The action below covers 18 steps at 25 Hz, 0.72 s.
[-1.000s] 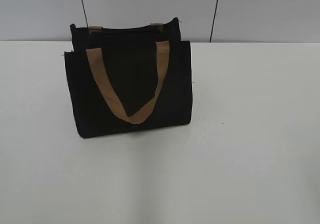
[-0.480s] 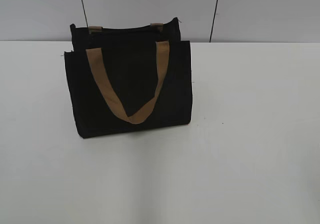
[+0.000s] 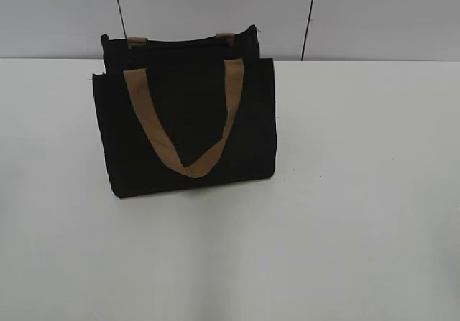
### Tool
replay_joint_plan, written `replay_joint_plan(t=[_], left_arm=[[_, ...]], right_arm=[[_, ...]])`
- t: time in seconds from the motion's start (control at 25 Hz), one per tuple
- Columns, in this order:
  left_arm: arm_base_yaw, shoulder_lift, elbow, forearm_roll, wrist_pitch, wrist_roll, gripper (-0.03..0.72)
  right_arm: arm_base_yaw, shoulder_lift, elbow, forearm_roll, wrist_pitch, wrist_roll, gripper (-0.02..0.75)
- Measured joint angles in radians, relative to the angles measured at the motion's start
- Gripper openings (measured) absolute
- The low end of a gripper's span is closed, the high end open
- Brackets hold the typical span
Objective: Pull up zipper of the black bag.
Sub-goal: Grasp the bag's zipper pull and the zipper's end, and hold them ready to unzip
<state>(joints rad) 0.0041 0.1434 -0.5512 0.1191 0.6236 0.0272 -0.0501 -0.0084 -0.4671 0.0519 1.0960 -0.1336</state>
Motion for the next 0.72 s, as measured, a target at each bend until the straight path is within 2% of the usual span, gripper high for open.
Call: replay_joint_plan(t=[0.2,0.4,0.52,0.72], left_arm=[[-0.086,0.257,0.078,0.056,-0.422,0.0,0.529],[-0.108,0.579,0.122,0.123,-0.804,-0.092,0.5],[-0.092,0.804,0.132,0.183,-1.016,-0.155,0.498],[-0.008,1.081,0.135,0.287,-1.305,-0.247,0.498]], right_arm=[[0.0,0.0,0.0,0.0,0.0,0.0,0.465],[0.0,0.0,0.0,0.0,0.0,0.0,0.465],[0.0,0.0,0.0,0.0,0.0,0.0,0.465],[0.0,0.0,0.0,0.0,0.0,0.0,0.465]])
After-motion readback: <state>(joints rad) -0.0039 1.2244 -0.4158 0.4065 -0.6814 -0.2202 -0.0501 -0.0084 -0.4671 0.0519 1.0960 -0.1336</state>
